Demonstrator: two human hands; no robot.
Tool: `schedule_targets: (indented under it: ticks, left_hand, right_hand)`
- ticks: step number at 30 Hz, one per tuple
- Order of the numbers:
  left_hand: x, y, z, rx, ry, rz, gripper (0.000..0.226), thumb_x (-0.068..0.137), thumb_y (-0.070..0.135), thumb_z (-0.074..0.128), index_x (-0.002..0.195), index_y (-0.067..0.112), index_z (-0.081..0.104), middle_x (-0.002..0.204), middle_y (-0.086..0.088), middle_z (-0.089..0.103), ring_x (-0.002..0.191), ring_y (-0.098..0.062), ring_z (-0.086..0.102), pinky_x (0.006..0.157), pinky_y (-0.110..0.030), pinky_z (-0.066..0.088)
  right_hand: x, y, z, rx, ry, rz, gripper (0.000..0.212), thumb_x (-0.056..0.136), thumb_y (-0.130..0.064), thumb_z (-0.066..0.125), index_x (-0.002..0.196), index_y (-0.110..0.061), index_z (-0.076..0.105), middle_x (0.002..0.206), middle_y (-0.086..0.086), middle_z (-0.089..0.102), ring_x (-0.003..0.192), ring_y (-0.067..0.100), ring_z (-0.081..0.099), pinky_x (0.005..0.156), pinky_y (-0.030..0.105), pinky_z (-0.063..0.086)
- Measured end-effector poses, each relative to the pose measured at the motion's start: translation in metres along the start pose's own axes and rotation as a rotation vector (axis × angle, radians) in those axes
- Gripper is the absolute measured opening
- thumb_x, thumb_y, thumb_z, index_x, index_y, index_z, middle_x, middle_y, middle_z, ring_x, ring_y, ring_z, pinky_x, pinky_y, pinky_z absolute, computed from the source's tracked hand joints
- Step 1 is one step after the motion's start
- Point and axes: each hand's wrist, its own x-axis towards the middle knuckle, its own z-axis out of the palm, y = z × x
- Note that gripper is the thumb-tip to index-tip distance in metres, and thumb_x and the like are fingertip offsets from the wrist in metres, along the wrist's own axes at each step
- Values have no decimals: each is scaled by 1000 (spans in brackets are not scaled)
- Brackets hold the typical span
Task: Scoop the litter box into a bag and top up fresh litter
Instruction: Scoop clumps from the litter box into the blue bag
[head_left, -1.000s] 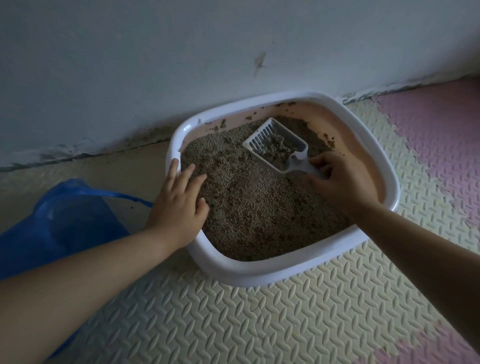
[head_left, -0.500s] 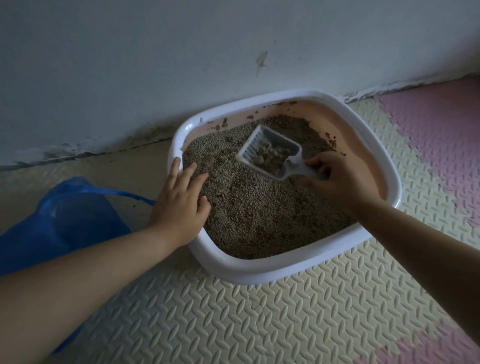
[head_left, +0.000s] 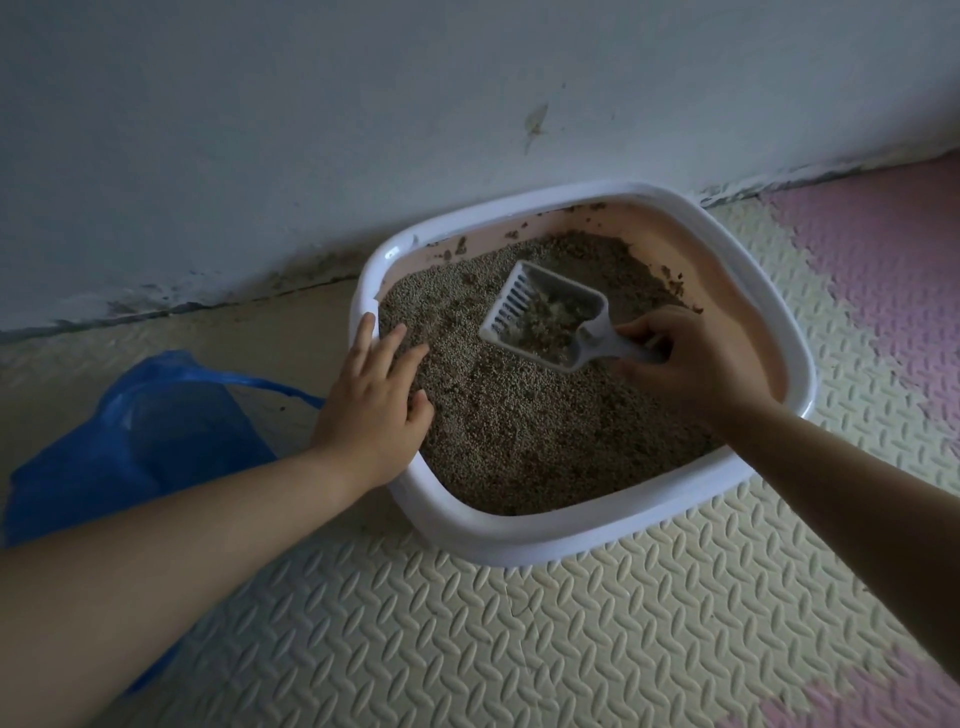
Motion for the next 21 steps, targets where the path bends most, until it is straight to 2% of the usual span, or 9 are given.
schedule_targets:
  ticks: [4,7,11,14,18,21]
  left_hand:
    - [0,-1,0,10,-3,2,68,84,42,18,140,11,42,153,-12,28,146,-31,2,116,-47,14]
    - [0,-1,0,8,-7,7,68,84,41,18,140,11,42,153,-12,29,146,-32,2,117,-46,12]
    - [0,-1,0,9,-9,7,69,84,42,17,141,12,41,153,-11,27,146,-30,1,117,-45,12]
    - [-1,0,-2,6,-15,0,71,83,44,15,143,14,38,155,-9,24,146,-28,-3,117,-43,9]
    - [0,-1,-3,-1,-48,-1,73,82,48,14,145,16,34,157,-7,19,146,-26,-6,117,-41,4]
    - [0,-3,-7,-23,-78,-1,66,89,46,20,147,17,29,159,-4,12,146,-23,-9,116,-37,0]
  right_hand:
    - [-1,-4,-4,6,-15,-20,28,72,-24,80,97,-20,68,80,-20,49,70,3,50,60,17,36]
    - [-3,-6,-6,17,-7,-9,27,72,-26,80,96,-22,68,81,-14,53,70,5,51,58,15,34]
    - [-1,-6,-13,-37,-17,-37,29,72,-27,79,99,-23,70,85,-10,57,73,10,54,64,26,44]
    - [1,-4,-18,-54,-58,-41,32,70,-28,80,101,-25,71,86,-15,56,74,4,51,68,27,45]
    - [0,-8,-16,-46,-95,-88,33,70,-22,81,101,-21,71,84,-14,55,73,6,53,63,18,39]
    - [0,-15,-14,-46,-110,-101,31,71,-17,80,101,-18,72,83,-12,55,71,-1,50,61,14,35]
